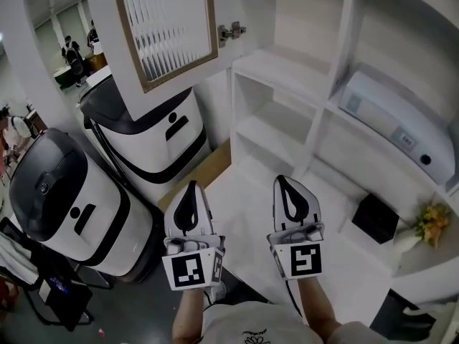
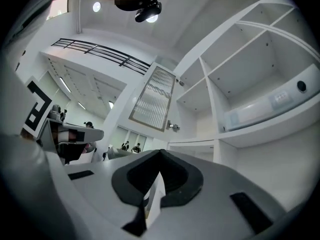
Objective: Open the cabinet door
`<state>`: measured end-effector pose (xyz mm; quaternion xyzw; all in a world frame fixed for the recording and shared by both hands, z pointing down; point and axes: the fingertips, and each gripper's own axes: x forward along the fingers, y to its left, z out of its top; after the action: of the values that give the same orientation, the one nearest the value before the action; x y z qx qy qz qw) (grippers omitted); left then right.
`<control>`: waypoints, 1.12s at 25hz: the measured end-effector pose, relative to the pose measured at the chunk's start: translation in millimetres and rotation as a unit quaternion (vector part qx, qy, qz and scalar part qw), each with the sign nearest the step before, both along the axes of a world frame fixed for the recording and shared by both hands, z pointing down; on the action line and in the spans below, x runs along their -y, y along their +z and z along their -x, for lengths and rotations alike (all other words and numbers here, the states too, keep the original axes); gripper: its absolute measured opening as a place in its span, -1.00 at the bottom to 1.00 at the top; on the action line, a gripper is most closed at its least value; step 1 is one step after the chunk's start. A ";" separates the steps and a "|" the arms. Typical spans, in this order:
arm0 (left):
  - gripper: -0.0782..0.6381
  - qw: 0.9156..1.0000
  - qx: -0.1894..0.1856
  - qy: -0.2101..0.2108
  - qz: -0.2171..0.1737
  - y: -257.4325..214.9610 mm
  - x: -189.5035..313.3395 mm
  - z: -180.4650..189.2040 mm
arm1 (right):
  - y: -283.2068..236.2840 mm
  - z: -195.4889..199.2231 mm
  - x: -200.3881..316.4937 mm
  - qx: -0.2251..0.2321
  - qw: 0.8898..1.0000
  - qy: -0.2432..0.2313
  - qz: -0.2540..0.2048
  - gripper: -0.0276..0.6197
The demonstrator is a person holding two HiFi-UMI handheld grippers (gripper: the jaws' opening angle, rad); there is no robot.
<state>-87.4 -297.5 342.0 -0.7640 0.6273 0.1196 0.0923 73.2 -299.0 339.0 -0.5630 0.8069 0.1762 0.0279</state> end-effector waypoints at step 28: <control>-0.76 1.000 0.017 -0.002 0.008 5.5 7.1 -7.6 | 21.7 2.5 7.2 0.006 0.999 -0.012 0.031 -0.91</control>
<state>-79.8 -304.6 347.6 -0.7654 0.6280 0.1020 0.0972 70.7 -306.2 360.7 -0.5552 0.8183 0.1476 0.0178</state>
